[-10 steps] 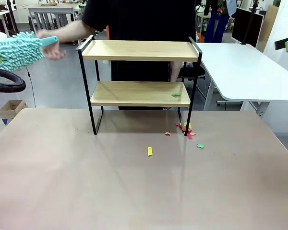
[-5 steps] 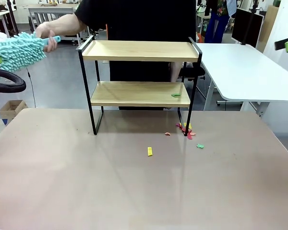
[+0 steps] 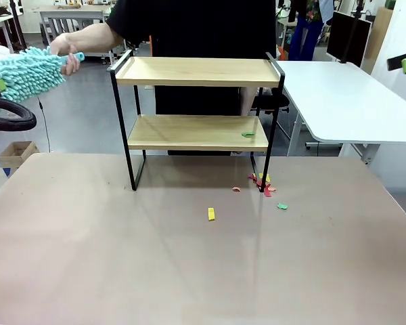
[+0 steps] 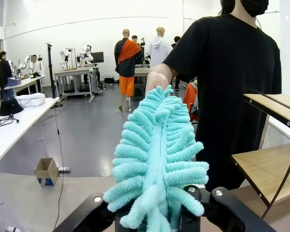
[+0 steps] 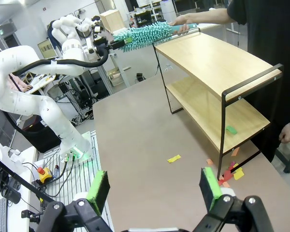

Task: Clean the shelf.
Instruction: Hand the Duster back to the human.

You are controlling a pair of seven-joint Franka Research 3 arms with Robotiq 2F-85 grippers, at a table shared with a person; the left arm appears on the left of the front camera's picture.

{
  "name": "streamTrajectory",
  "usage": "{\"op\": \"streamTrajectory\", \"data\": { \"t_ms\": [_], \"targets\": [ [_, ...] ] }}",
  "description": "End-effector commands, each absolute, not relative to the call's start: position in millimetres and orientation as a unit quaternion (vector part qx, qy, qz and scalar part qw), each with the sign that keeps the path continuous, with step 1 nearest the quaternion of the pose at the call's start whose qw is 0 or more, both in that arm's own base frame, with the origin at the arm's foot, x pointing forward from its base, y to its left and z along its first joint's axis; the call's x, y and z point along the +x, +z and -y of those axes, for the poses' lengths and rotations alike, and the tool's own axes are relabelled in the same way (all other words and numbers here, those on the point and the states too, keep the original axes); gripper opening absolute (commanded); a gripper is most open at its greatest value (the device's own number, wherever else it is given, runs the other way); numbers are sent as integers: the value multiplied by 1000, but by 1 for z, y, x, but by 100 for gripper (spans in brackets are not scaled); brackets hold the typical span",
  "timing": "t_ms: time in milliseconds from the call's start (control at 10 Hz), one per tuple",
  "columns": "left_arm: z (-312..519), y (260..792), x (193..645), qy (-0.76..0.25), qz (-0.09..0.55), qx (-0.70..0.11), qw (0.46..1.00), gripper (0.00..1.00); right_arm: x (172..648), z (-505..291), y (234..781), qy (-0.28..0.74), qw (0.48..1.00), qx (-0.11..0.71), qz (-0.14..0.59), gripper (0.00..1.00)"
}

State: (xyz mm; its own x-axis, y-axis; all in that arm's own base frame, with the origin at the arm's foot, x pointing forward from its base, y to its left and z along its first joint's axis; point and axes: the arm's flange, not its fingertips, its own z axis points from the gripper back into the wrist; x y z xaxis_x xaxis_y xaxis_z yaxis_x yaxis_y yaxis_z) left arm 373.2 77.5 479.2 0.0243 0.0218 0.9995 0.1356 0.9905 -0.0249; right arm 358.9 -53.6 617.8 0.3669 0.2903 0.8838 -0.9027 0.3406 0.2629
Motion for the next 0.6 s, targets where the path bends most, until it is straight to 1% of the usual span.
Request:
{"op": "streamTrajectory", "data": {
  "t_ms": [0,100,300,400,500],
  "targets": [
    [-80,483,373,-27,694,-75,715,78,360,53,618,418,715,399,394,100],
    [-81,487,374,-17,691,-93,717,100,360,53,618,418,715,399,394,100],
    [-91,517,365,12,692,-143,707,100,360,53,618,418,715,399,394,100],
    [-99,541,359,21,705,-149,693,100,360,53,618,418,715,399,394,100],
    [-113,562,352,50,704,-187,683,100,360,53,618,418,715,399,394,100]
  ]
}}
